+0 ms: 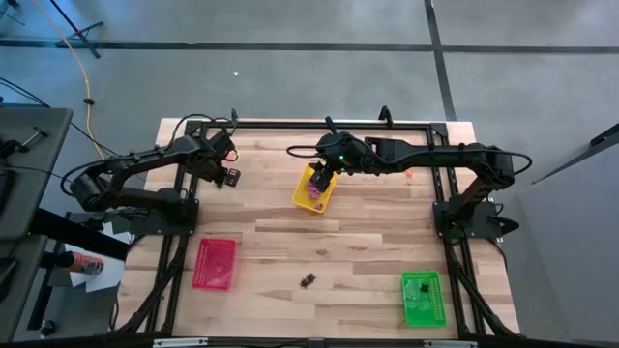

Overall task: Sort Halloween decoration
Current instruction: Put the black spider toy into the green bin

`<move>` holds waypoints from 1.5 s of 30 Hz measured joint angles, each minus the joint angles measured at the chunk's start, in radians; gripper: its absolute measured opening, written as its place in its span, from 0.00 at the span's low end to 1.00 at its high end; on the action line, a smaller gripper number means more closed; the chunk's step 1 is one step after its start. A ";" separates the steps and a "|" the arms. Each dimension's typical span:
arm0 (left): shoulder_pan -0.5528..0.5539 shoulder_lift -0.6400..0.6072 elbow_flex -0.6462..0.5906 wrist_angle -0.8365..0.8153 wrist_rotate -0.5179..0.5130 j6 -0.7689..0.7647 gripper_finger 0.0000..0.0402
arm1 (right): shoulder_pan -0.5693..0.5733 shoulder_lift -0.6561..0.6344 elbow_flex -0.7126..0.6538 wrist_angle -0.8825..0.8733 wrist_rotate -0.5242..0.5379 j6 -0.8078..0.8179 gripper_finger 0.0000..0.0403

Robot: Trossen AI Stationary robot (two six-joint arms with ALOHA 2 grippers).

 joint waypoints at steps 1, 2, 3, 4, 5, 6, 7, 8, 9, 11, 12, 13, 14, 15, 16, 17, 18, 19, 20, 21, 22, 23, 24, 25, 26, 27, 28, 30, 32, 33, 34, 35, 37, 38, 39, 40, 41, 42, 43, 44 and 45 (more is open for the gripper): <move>0.000 -0.001 0.000 -0.003 -0.002 -0.010 0.24 | 0.000 0.000 0.000 0.000 0.000 0.000 0.43; 0.000 -0.001 0.000 -0.001 0.000 -0.021 0.26 | 0.000 0.000 0.000 0.000 0.000 -0.001 0.43; 0.000 -0.001 0.000 0.000 0.005 -0.031 0.28 | 0.000 0.000 0.000 0.000 0.000 -0.003 0.43; 0.000 -0.001 0.000 -0.002 0.012 -0.038 0.30 | 0.000 0.000 0.000 0.000 0.000 -0.008 0.43; 0.000 -0.001 0.000 -0.001 0.012 -0.042 0.32 | 0.000 0.000 0.000 0.000 0.000 -0.014 0.43; -0.003 -0.001 0.000 -0.001 0.013 -0.042 0.33 | 0.000 0.000 0.000 0.000 0.000 -0.019 0.43; -0.006 -0.001 -0.003 0.003 0.013 -0.044 0.35 | 0.000 0.000 0.000 0.000 0.000 -0.025 0.43; -0.010 -0.001 -0.012 0.012 0.012 -0.051 0.36 | 0.000 0.000 0.000 0.000 0.000 -0.026 0.43; -0.012 -0.001 -0.023 0.013 0.008 -0.071 0.37 | 0.000 0.000 0.000 0.000 0.000 -0.026 0.43; -0.014 -0.001 -0.051 0.008 0.000 -0.145 0.39 | 0.000 0.000 0.000 0.000 0.000 -0.026 0.43; -0.013 -0.001 -0.065 0.009 -0.004 -0.199 0.39 | 0.000 0.000 0.000 0.000 0.000 -0.026 0.43; -0.013 -0.001 -0.077 0.010 -0.006 -0.257 0.40 | 0.000 0.000 0.000 0.000 0.000 -0.026 0.43; -0.013 -0.001 -0.089 0.011 -0.007 -0.310 0.40 | 0.000 0.000 0.000 0.000 0.000 -0.026 0.43; -0.013 -0.001 -0.099 0.011 -0.008 -0.353 0.41 | 0.000 0.000 0.000 0.000 0.000 -0.026 0.43; -0.013 -0.001 -0.106 0.010 -0.008 -0.388 0.41 | -0.001 0.000 0.000 0.000 0.000 -0.027 0.43; -0.013 -0.001 -0.113 0.014 -0.008 -0.416 0.41 | -0.001 0.000 0.000 0.000 0.000 -0.033 0.43; -0.013 -0.001 -0.118 0.018 -0.008 -0.437 0.41 | -0.002 0.000 0.000 0.000 0.000 -0.037 0.43; -0.014 -0.002 -0.123 0.029 -0.008 -0.453 0.41 | -0.002 0.000 0.000 0.002 0.000 -0.043 0.43; -0.014 -0.003 -0.127 0.044 -0.008 -0.470 0.41 | -0.003 0.000 0.000 0.004 0.000 -0.049 0.43; -0.014 -0.003 -0.130 0.061 -0.007 -0.490 0.41 | -0.003 0.000 0.000 0.005 0.000 -0.054 0.43; -0.014 -0.004 -0.132 0.078 -0.007 -0.509 0.41 | -0.003 0.000 0.000 0.008 0.000 -0.060 0.43; -0.014 -0.003 -0.133 0.093 -0.007 -0.521 0.41 | -0.003 0.000 0.000 0.010 0.000 -0.060 0.43; -0.014 -0.003 -0.133 0.112 -0.006 -0.532 0.41 | -0.003 0.000 0.000 0.011 0.000 -0.060 0.43; -0.014 -0.002 -0.134 0.127 -0.006 -0.543 0.41 | -0.003 0.000 0.000 0.011 0.000 -0.060 0.43; -0.014 -0.002 -0.136 0.143 -0.006 -0.553 0.41 | -0.003 0.000 0.000 0.010 0.000 -0.060 0.43; -0.014 -0.002 -0.136 0.160 -0.006 -0.564 0.41 | -0.003 0.000 0.000 0.010 0.000 -0.059 0.43; -0.014 -0.001 -0.137 0.174 -0.006 -0.572 0.41 | -0.003 0.000 0.000 0.011 0.000 -0.059 0.43; -0.014 -0.001 -0.137 0.190 -0.009 -0.588 0.41 | -0.003 0.000 0.000 0.010 0.000 -0.060 0.43; -0.014 -0.001 -0.137 0.195 -0.020 -0.595 0.41 | -0.003 0.000 0.000 0.011 0.000 -0.060 0.43; -0.014 -0.001 -0.137 0.196 -0.024 -0.595 0.41 | -0.003 0.000 0.000 0.011 0.000 -0.060 0.43; -0.014 -0.001 -0.137 0.197 -0.028 -0.596 0.41 | -0.003 0.000 0.000 0.010 0.000 -0.060 0.43; -0.014 -0.001 -0.137 0.198 -0.032 -0.597 0.41 | -0.003 0.000 0.000 0.011 0.000 -0.060 0.43; -0.014 -0.001 -0.137 0.201 -0.036 -0.607 0.41 | -0.003 0.000 0.000 0.011 0.000 -0.060 0.43; -0.014 -0.001 -0.137 0.205 -0.039 -0.613 0.41 | -0.003 0.000 0.000 0.011 0.000 -0.060 0.43; -0.014 -0.001 -0.137 0.214 -0.043 -0.617 0.41 | -0.003 0.000 0.000 0.011 0.000 -0.060 0.43; -0.014 -0.001 -0.137 0.232 -0.048 -0.620 0.41 | -0.003 0.000 0.000 0.011 0.000 -0.060 0.43; -0.014 -0.001 -0.137 0.257 -0.051 -0.621 0.41 | -0.003 0.000 0.000 0.011 0.000 -0.060 0.43; -0.014 -0.001 -0.136 0.280 -0.051 -0.621 0.41 | -0.003 0.000 0.000 0.011 0.000 -0.060 0.43; -0.014 -0.001 -0.135 0.290 -0.048 -0.620 0.41 | -0.003 0.000 0.000 0.011 0.000 -0.060 0.43; -0.014 -0.001 -0.135 0.293 -0.040 -0.620 0.41 | -0.003 0.000 0.000 0.011 0.000 -0.060 0.43; -0.014 -0.001 -0.135 0.291 -0.036 -0.621 0.41 | -0.003 0.000 0.000 0.011 0.000 -0.060 0.43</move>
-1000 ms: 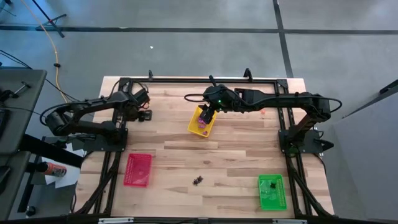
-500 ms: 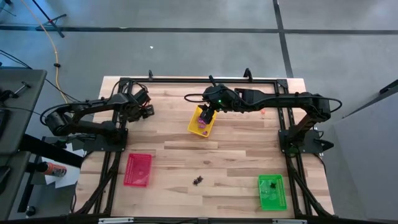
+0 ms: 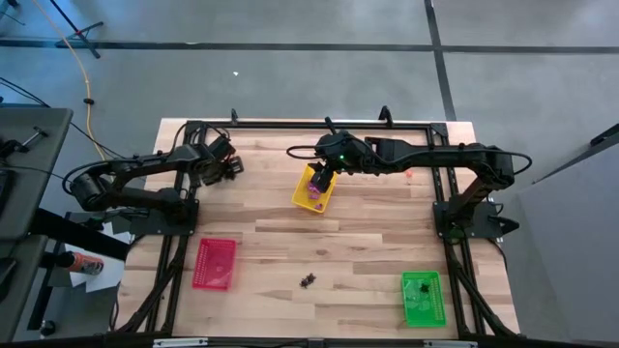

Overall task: Sort Halloween decoration
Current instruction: Put the black spider toy into the green bin

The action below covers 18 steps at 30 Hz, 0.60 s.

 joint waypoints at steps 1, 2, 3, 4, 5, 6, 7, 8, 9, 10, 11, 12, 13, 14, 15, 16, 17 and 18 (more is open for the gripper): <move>0.000 0.000 0.002 -0.003 0.001 0.000 0.41 | 0.000 0.000 0.000 0.000 0.000 0.000 0.43; 0.000 0.000 0.003 -0.001 -0.001 0.000 0.41 | 0.000 0.000 0.000 0.000 0.000 0.000 0.43; 0.000 0.000 0.003 -0.002 -0.007 0.000 0.41 | 0.000 0.000 0.000 0.000 0.000 0.000 0.43; 0.000 0.000 0.003 -0.005 -0.015 0.000 0.41 | 0.000 0.000 0.000 0.000 0.000 0.001 0.43; 0.001 0.000 0.003 -0.005 -0.024 0.000 0.41 | 0.000 0.000 0.000 0.000 0.000 0.004 0.43; 0.002 0.000 0.003 0.000 -0.034 0.002 0.41 | 0.000 0.000 0.000 0.000 0.000 0.007 0.43; 0.002 0.000 0.003 0.005 -0.043 0.007 0.41 | 0.000 0.000 0.000 0.000 0.000 0.008 0.43; 0.003 0.000 0.003 0.010 -0.050 0.017 0.41 | 0.000 0.000 0.000 0.000 0.000 0.008 0.43; 0.003 0.000 0.003 0.015 -0.056 0.030 0.41 | 0.000 0.000 0.000 0.000 0.000 0.009 0.43; 0.003 0.000 0.003 0.022 -0.060 0.044 0.41 | 0.000 0.000 0.000 0.000 0.000 0.009 0.43; 0.003 0.000 0.003 0.030 -0.063 0.061 0.41 | 0.000 0.000 0.000 0.000 0.000 0.009 0.43; 0.003 0.000 0.003 0.038 -0.064 0.076 0.41 | 0.000 0.000 0.000 0.000 0.000 0.010 0.43; 0.003 0.000 0.003 0.046 -0.065 0.088 0.41 | 0.000 0.000 0.000 0.000 0.000 0.011 0.43; 0.004 0.000 0.003 0.054 -0.065 0.101 0.41 | 0.000 0.000 0.000 0.000 0.000 0.011 0.43; 0.009 0.000 0.003 0.064 -0.064 0.114 0.41 | 0.000 0.000 0.000 0.000 0.000 0.012 0.43; 0.015 0.000 0.003 0.071 -0.064 0.122 0.41 | 0.000 0.000 0.000 0.000 0.000 0.016 0.43; 0.019 0.000 0.003 0.074 -0.062 0.132 0.41 | 0.001 0.000 0.000 0.000 0.000 0.023 0.43; 0.024 0.000 0.003 0.074 -0.060 0.142 0.41 | 0.001 0.000 0.000 0.000 0.000 0.028 0.43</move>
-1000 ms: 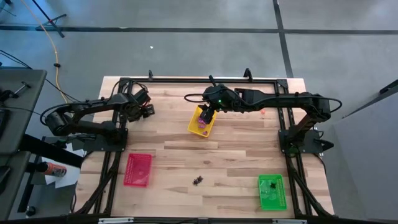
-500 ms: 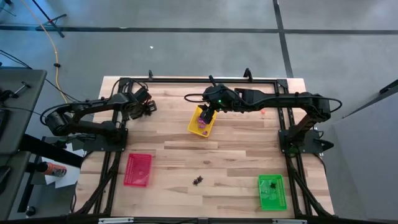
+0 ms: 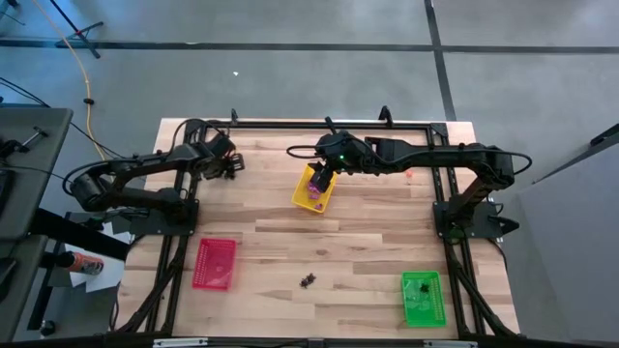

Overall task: Sort Halloween decoration
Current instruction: Put the black spider toy into the green bin

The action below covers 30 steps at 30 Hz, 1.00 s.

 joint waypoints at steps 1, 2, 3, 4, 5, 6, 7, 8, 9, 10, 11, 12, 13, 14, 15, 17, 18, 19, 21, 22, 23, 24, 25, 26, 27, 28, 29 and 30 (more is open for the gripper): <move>0.007 0.000 0.000 0.000 0.000 0.012 0.41 | 0.000 0.000 0.000 0.000 0.000 0.003 0.43; 0.013 0.000 0.000 0.000 0.001 0.024 0.41 | 0.000 0.000 0.000 0.000 0.000 0.003 0.43; 0.020 0.000 0.000 -0.001 0.005 0.035 0.41 | 0.000 0.000 0.000 0.000 0.000 0.003 0.43; 0.028 0.000 0.000 -0.001 0.007 0.043 0.41 | 0.000 0.000 0.000 0.000 0.000 0.003 0.43; 0.034 0.000 0.000 -0.001 0.014 0.047 0.41 | 0.000 0.000 0.000 0.000 0.000 0.007 0.43; 0.040 0.000 0.000 -0.001 0.026 0.051 0.41 | 0.000 0.000 0.000 0.000 0.000 0.007 0.43; 0.044 0.000 0.000 -0.001 0.033 0.052 0.41 | 0.000 0.000 0.000 0.000 0.000 0.007 0.43; 0.046 0.000 0.000 -0.001 0.039 0.053 0.41 | 0.000 0.000 0.000 0.000 0.000 0.007 0.43; 0.047 0.000 0.000 -0.001 0.043 0.057 0.41 | 0.000 0.000 0.000 0.000 0.000 0.009 0.43; 0.049 0.000 0.000 -0.001 0.050 0.068 0.41 | 0.000 0.000 0.000 0.000 0.000 0.012 0.43; 0.049 0.000 0.000 -0.001 0.052 0.080 0.41 | 0.000 0.000 0.000 0.000 0.000 0.016 0.43; 0.049 0.000 0.000 -0.002 0.054 0.094 0.41 | 0.000 0.000 0.000 0.000 0.000 0.017 0.43; 0.049 0.000 0.000 -0.002 0.055 0.105 0.41 | 0.000 0.000 0.000 0.000 0.000 0.017 0.43; 0.049 0.000 0.000 -0.002 0.054 0.112 0.41 | 0.000 0.000 0.000 0.000 0.000 0.017 0.43; 0.049 0.000 0.000 -0.002 0.048 0.118 0.41 | 0.000 0.000 0.000 0.000 0.000 0.017 0.43; 0.049 0.000 0.000 -0.002 0.026 0.128 0.41 | 0.000 0.000 0.000 0.000 0.000 0.017 0.43; 0.049 0.000 0.000 -0.002 0.022 0.131 0.41 | 0.000 0.000 0.000 0.000 0.000 0.018 0.43; 0.049 0.000 0.000 -0.002 0.024 0.131 0.41 | 0.000 0.000 0.000 0.000 0.000 0.018 0.43; 0.049 0.000 0.000 -0.002 0.035 0.132 0.40 | 0.000 0.000 0.000 0.000 0.000 0.018 0.43; 0.049 0.000 0.000 -0.002 0.041 0.131 0.40 | 0.000 0.000 0.000 0.000 0.000 0.018 0.43; 0.049 0.000 -0.001 -0.001 0.044 0.132 0.39 | 0.000 0.000 0.000 0.000 0.000 0.018 0.43; 0.049 0.000 -0.003 0.000 0.044 0.132 0.38 | 0.000 0.000 0.000 0.000 0.000 0.018 0.43; 0.049 0.000 -0.008 0.000 0.042 0.132 0.38 | 0.000 0.000 0.000 0.000 0.000 0.017 0.43; 0.049 0.000 -0.014 -0.001 0.039 0.132 0.37 | 0.000 0.000 0.000 0.000 0.000 0.018 0.43; 0.049 0.000 -0.019 -0.002 0.034 0.132 0.36 | 0.000 0.000 0.000 0.000 0.000 0.018 0.43; 0.049 0.000 -0.027 0.008 0.031 0.132 0.35 | 0.000 0.000 0.000 0.000 0.000 0.018 0.43; 0.049 0.000 -0.036 0.019 0.031 0.132 0.34 | 0.000 0.000 0.000 0.000 0.000 0.018 0.43; 0.049 0.000 -0.045 0.031 0.028 0.132 0.33 | 0.000 0.000 0.000 0.000 0.000 0.017 0.43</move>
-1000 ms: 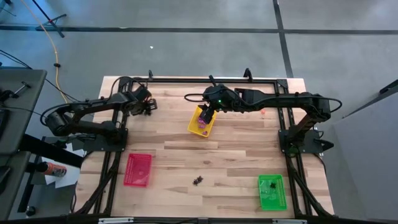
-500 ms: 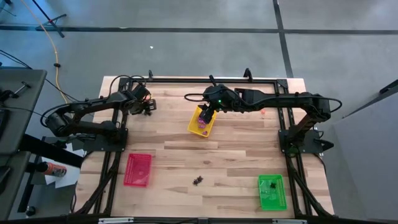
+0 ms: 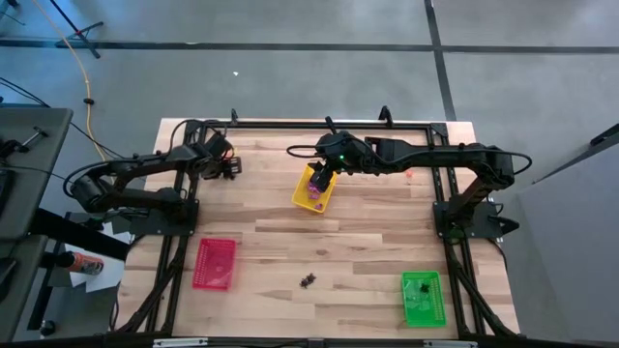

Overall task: Sort Halloween decoration
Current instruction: Put the black spider toy into the green bin

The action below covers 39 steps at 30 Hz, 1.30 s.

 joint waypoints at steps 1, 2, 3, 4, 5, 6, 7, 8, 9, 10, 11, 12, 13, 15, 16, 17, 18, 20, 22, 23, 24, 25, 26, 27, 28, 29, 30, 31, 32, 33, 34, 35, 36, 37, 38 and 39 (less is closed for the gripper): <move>0.000 -0.001 -0.006 0.009 -0.002 -0.001 0.33 | 0.000 0.000 0.000 0.000 0.000 0.000 0.43; 0.000 -0.002 -0.011 0.014 -0.003 -0.006 0.32 | 0.000 0.000 0.000 0.000 0.000 0.000 0.43; 0.000 -0.002 -0.014 0.014 -0.004 -0.008 0.31 | 0.000 0.000 0.000 0.000 0.000 0.000 0.43; 0.000 -0.002 -0.014 0.014 -0.004 -0.008 0.31 | 0.000 0.000 0.000 0.000 0.000 0.000 0.43; 0.000 -0.002 -0.014 0.015 -0.005 -0.007 0.31 | 0.000 0.000 0.000 0.000 0.000 0.000 0.43; 0.000 -0.002 -0.014 0.016 -0.004 -0.003 0.30 | 0.000 0.000 0.000 0.000 0.000 0.000 0.43; 0.000 -0.002 -0.014 0.017 -0.004 -0.002 0.30 | 0.000 0.000 0.000 0.000 0.000 0.000 0.43; 0.000 -0.002 -0.015 0.017 -0.004 -0.002 0.30 | 0.000 0.000 0.000 0.000 0.000 0.000 0.43; 0.000 -0.002 -0.015 0.017 -0.004 -0.002 0.29 | 0.000 0.000 0.000 0.000 0.000 0.000 0.43; 0.000 -0.002 -0.015 0.017 -0.003 -0.001 0.29 | 0.000 0.000 0.000 0.000 0.000 0.000 0.43; 0.000 -0.002 -0.015 0.017 0.000 -0.001 0.28 | 0.000 0.000 0.000 0.000 0.000 0.000 0.43; 0.000 -0.002 -0.015 0.017 0.002 -0.001 0.27 | 0.000 0.000 0.000 0.000 0.000 0.000 0.43; 0.000 -0.001 -0.015 0.016 0.003 -0.001 0.26 | 0.000 0.000 0.000 0.000 0.000 0.000 0.43; 0.000 -0.001 -0.016 0.015 0.003 -0.002 0.24 | 0.000 0.000 0.000 0.000 0.000 0.000 0.43; 0.000 -0.001 -0.016 0.013 0.003 -0.003 0.22 | 0.000 0.000 0.000 0.000 0.000 0.000 0.43; 0.000 -0.001 -0.016 0.012 0.003 -0.006 0.20 | 0.000 0.000 0.000 0.000 0.000 0.000 0.43; 0.000 -0.001 -0.016 0.011 0.002 -0.007 0.18 | 0.000 0.000 0.000 0.000 0.000 0.000 0.43; 0.001 -0.001 -0.016 0.006 0.001 -0.008 0.14 | 0.000 0.000 0.000 0.000 0.000 0.000 0.43; 0.001 -0.001 -0.016 0.002 -0.002 -0.008 0.10 | 0.000 0.000 0.000 0.000 0.000 -0.002 0.43; 0.001 -0.001 -0.016 0.003 -0.002 -0.008 0.07 | 0.000 0.000 0.000 0.000 0.000 -0.002 0.43; 0.000 0.000 -0.017 0.008 0.001 -0.008 0.05 | 0.000 0.000 0.000 0.000 0.000 -0.002 0.43; 0.000 0.000 -0.016 0.013 0.004 -0.008 0.03 | 0.000 0.000 0.000 0.000 0.000 -0.002 0.43; 0.000 0.000 -0.016 0.015 0.006 -0.008 0.01 | 0.000 0.000 0.000 0.000 0.000 -0.002 0.43; 0.000 0.000 -0.016 0.017 0.007 -0.008 0.01 | 0.000 0.000 0.000 0.000 0.000 -0.003 0.43; 0.000 0.000 -0.016 0.017 0.007 -0.008 0.01 | 0.000 0.000 0.000 0.000 0.000 -0.003 0.43; 0.000 0.000 -0.016 0.017 0.007 -0.008 0.01 | 0.000 0.000 0.000 0.000 0.000 -0.003 0.43; 0.000 0.000 -0.016 0.017 0.007 -0.008 0.01 | 0.000 0.000 0.000 0.000 0.000 -0.003 0.43; 0.000 0.000 -0.016 0.018 0.007 -0.007 0.00 | 0.000 0.000 0.000 0.000 0.000 -0.003 0.43; 0.000 0.000 -0.016 0.019 0.007 0.001 0.00 | 0.000 0.000 0.000 0.000 0.000 -0.003 0.43; 0.000 0.000 -0.017 0.021 0.007 0.012 0.00 | 0.000 0.000 0.000 0.000 0.000 -0.003 0.43; 0.000 0.000 -0.017 0.022 0.007 0.021 0.00 | 0.000 0.000 0.000 0.000 0.000 -0.003 0.43; 0.000 0.000 -0.016 0.022 0.007 0.026 0.00 | 0.000 0.000 0.000 0.000 0.000 -0.003 0.43; 0.000 0.000 -0.015 0.021 0.008 0.033 0.00 | 0.000 0.000 0.000 0.000 0.001 -0.003 0.43; 0.000 0.001 -0.012 0.017 0.009 0.038 0.00 | 0.000 0.000 0.000 0.000 0.001 -0.003 0.43; 0.000 0.001 -0.006 0.011 0.012 0.043 0.00 | 0.000 0.000 0.000 0.000 0.001 -0.003 0.43; 0.000 0.000 0.001 0.005 0.020 0.046 0.00 | 0.000 0.000 0.000 0.000 0.001 -0.003 0.43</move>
